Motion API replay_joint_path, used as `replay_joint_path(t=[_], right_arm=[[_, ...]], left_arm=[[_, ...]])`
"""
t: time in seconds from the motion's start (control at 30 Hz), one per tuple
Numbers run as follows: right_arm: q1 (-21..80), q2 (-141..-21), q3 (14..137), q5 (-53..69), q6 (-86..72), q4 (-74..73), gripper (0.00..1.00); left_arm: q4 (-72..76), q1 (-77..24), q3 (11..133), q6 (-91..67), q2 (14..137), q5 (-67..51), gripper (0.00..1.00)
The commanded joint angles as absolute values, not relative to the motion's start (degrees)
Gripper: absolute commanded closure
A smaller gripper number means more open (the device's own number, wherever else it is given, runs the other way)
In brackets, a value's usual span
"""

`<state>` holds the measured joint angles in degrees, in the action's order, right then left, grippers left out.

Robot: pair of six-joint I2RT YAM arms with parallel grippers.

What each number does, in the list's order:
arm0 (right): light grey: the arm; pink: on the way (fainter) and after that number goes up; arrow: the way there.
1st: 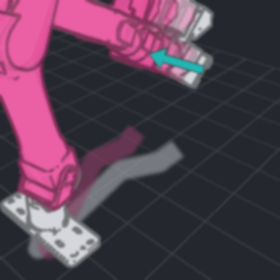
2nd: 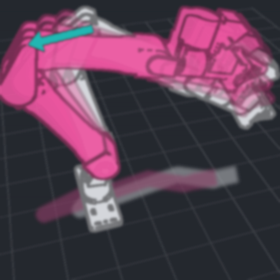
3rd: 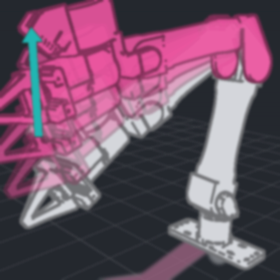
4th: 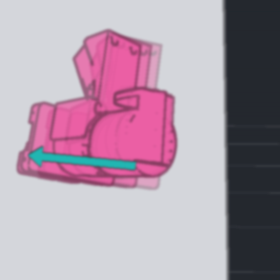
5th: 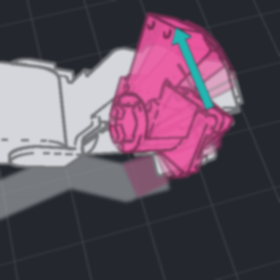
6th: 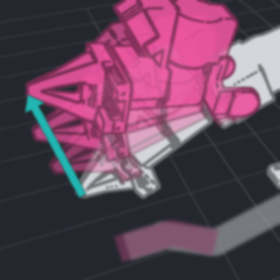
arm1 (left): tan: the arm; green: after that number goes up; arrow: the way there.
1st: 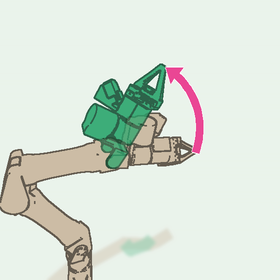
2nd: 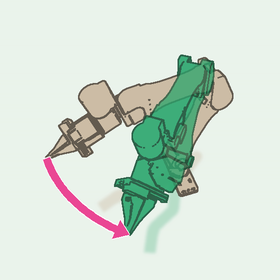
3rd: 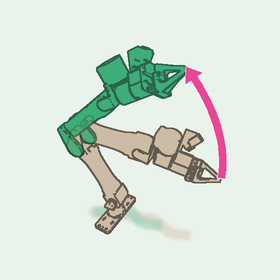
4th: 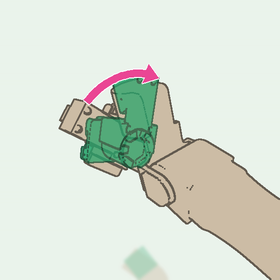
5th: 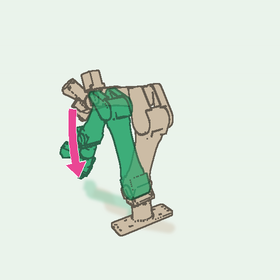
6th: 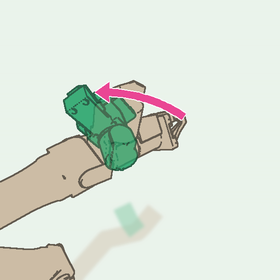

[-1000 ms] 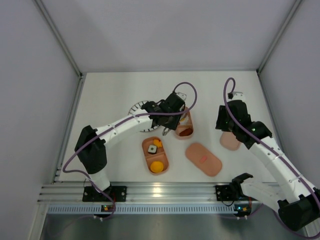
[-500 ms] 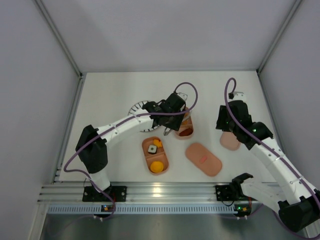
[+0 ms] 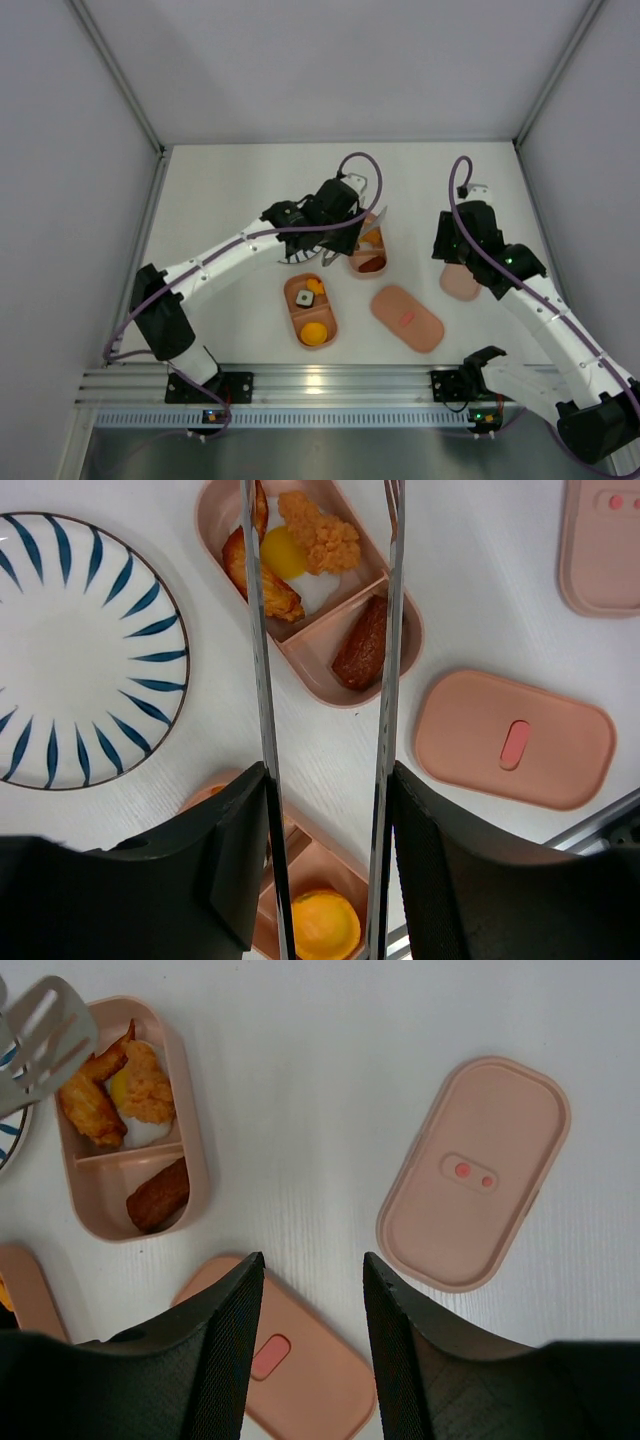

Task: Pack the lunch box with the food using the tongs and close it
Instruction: Place the fake food in the packing box.

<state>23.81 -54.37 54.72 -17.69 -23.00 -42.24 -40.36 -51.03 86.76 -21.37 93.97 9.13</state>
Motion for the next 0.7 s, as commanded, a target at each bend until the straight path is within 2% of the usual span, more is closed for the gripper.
replay_joint_path(t=[0.0, 0.4, 0.53, 0.67], right_arm=[[23.2, -52.7, 54.6, -19.4, -23.4, -44.9, 0.56], [23.2, -50.7, 52.8, -20.4, -27.4, -50.9, 0.55], [23.2, -50.5, 52.4, -24.3, -30.0, -54.5, 0.49], [23.1, -50.5, 52.1, -22.1, -32.4, -54.1, 0.47]], left_arm=[[-40.0, -50.8, 86.1, -22.6, 87.5, 11.5, 0.46], [-44.8, -50.7, 72.9, -27.4, 66.5, 14.2, 0.43], [-45.9, -50.7, 69.5, -28.5, 60.7, 12.2, 0.41], [-45.6, -50.7, 67.9, -28.7, 57.8, 7.6, 0.42]])
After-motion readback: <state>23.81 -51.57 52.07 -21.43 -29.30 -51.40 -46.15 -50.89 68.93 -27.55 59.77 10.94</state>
